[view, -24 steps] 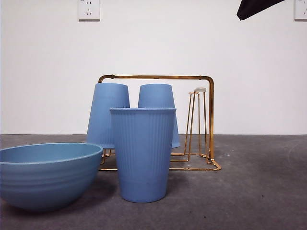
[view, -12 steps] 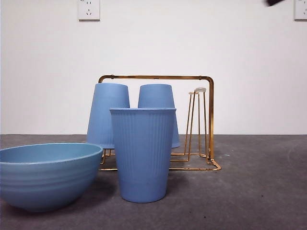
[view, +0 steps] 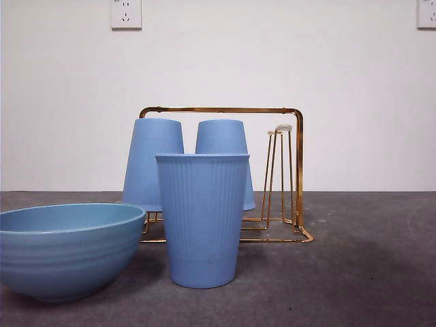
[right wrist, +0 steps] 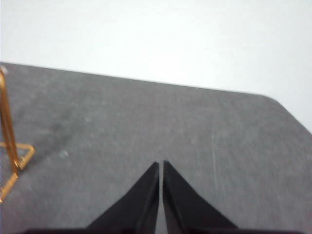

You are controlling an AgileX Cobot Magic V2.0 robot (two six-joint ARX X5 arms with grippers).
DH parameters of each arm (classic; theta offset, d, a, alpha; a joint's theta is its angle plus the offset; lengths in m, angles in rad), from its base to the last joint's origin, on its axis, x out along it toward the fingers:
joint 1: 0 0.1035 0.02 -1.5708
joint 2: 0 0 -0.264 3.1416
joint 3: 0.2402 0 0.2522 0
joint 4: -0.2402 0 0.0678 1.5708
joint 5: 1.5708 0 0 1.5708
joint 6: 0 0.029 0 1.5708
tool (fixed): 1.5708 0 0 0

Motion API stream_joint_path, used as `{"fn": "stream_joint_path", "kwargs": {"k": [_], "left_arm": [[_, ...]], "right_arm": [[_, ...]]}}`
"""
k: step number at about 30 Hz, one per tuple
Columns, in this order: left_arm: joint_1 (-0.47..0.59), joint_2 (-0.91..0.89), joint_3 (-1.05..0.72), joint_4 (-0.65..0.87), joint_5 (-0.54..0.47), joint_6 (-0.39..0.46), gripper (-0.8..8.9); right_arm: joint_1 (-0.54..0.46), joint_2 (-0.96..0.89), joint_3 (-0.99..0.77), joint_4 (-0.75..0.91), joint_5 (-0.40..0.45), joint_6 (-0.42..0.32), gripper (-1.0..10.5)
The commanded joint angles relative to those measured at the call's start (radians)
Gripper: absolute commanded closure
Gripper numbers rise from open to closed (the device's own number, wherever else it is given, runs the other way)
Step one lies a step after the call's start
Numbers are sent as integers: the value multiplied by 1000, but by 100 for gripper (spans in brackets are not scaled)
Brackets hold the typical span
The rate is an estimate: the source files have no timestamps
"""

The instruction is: Right arm lift cup from the cupboard, then place it on the right of the bowl

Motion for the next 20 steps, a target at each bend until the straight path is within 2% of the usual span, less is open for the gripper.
{"fn": "stream_joint_path", "kwargs": {"k": [1, 7, 10, 20], "left_arm": [[0, -1, -20, 11, 2, -6, 806], [0, -1, -20, 12, 2, -5, 806], [0, -2, -20, 11, 2, -5, 806], [0, -1, -20, 14, 2, -6, 806]], "right_arm": [[-11, -58, -58, 13, -2, -3, 932], [-34, -143, -181, 98, -2, 73, 932], [-34, -143, -188, 79, -2, 102, 932], [-34, -143, -188, 97, -2, 101, 932]]}}
